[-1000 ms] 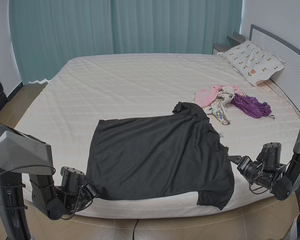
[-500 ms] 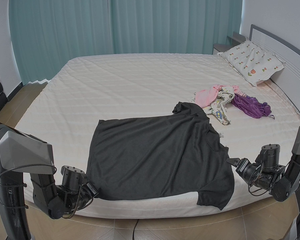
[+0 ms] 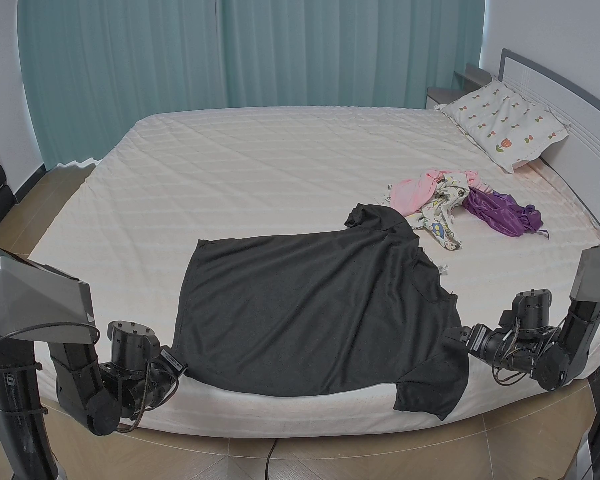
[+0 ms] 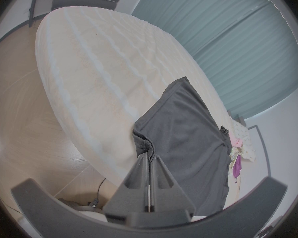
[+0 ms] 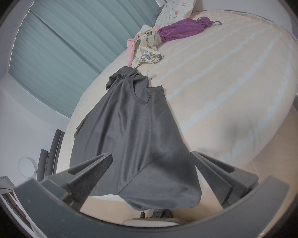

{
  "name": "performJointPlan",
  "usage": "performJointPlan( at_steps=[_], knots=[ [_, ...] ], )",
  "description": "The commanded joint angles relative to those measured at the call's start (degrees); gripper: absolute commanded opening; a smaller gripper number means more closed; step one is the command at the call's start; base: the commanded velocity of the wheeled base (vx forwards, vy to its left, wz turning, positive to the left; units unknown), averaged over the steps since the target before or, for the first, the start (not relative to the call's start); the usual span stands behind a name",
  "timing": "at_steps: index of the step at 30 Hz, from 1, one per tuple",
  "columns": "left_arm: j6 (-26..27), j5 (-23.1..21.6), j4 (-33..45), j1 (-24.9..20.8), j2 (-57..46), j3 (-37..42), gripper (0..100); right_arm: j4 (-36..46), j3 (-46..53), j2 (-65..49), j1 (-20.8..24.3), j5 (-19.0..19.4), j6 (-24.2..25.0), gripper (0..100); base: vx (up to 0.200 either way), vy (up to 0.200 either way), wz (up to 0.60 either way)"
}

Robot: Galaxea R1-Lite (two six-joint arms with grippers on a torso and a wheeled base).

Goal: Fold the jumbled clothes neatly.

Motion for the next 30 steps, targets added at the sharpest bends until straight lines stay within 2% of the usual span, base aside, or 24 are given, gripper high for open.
performJointPlan(
  at_steps=[1, 8, 9, 16, 21, 29, 30],
  knots=[
    [-2.1, -0.2, -1.2, 0.3, -1.2, 0.1, 0, 0.6, -4.2, 5.8, -2.4, 1.7, -0.9, 100, 0.0, 0.0, 0.0],
    [-3.8, -0.1, -1.6, 0.4, -1.9, -0.2, 0, 2.1, -8.2, 9.9, -2.9, 2.3, -4.0, 100, 0.0, 0.0, 0.0],
    [-3.8, 0.0, -1.6, 0.4, -1.9, -0.4, 0, 2.5, -8.8, 10.4, -3.0, 2.3, -4.3, 0, 0.0, 0.0, 0.0],
    [-3.0, 0.2, -1.5, 0.9, -3.3, -2.8, 0, 6.0, -16.3, 11.4, -4.5, 2.4, -4.4, 0, 0.0, 0.0, 0.0],
    [-0.7, 0.2, -1.5, 3.0, -2.7, -5.8, 0, 6.9, -25.1, 12.7, -6.5, 4.9, -4.2, 0, 0.0, 0.0, 0.0],
    [-1.5, -0.4, -1.6, 4.4, 2.5, -8.4, 0, 7.2, -32.5, 16.4, -4.6, 7.0, -4.4, 0, 0.0, 0.0, 0.0],
    [-1.5, -0.4, -1.6, 4.4, 3.1, -8.6, 0, 7.1, -33.1, 17.0, -4.6, 7.0, -4.4, 100, 0.0, 0.0, 0.0]
  ],
)
